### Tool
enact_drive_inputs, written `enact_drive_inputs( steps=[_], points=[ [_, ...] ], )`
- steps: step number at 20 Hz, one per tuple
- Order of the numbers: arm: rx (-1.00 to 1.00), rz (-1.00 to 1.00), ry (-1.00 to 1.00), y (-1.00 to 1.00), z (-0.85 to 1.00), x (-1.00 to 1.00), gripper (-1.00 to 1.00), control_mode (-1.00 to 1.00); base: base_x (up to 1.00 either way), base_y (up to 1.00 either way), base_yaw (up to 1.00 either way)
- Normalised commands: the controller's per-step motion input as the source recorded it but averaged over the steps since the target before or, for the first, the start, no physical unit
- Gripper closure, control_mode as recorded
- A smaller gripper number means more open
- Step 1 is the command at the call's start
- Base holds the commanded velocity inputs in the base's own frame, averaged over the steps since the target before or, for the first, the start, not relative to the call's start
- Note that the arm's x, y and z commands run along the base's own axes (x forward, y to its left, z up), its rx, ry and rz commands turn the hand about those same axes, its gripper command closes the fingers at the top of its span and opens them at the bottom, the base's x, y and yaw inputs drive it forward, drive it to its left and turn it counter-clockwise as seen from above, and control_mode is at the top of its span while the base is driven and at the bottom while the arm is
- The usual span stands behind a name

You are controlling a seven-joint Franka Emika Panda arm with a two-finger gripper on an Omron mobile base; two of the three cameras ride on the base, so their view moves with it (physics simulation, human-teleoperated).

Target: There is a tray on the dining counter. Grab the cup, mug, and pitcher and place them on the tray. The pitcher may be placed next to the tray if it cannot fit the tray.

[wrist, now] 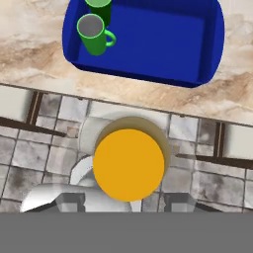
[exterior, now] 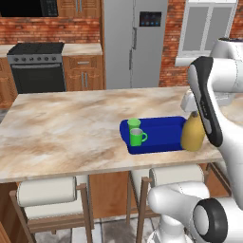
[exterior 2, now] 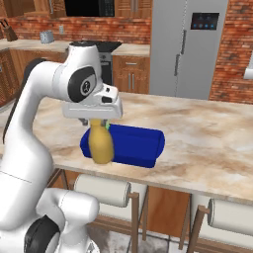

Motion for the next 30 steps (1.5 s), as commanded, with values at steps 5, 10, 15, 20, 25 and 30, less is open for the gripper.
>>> enact_drive_inputs(
  steps=[5, 10, 15, 20, 25, 30],
  points=[
    [0.04, 0.00, -0.01, 0.00, 0.10, 0.77, 1.00, -1.00, 0.00, 0.00, 0.00],
    [0.02, 0.00, 0.00, -0.03, 0.01, 0.65, 1.00, -1.00, 0.00, 0.00, 0.00],
    [0.00, 0.01, 0.00, 0.00, 0.00, 0.53, 1.00, -1.00, 0.00, 0.00, 0.00],
    [0.00, 0.03, 0.00, -0.04, 0.00, 0.58, 1.00, -1.00, 0.00, 0.00, 0.00],
    [0.00, 0.06, 0.00, -0.22, -0.07, 0.51, 1.00, -1.00, 0.00, 0.00, 0.00],
    [0.00, 0.07, 0.00, -0.24, -0.19, 0.40, 1.00, -1.00, 0.00, 0.00, 0.00]
  ],
)
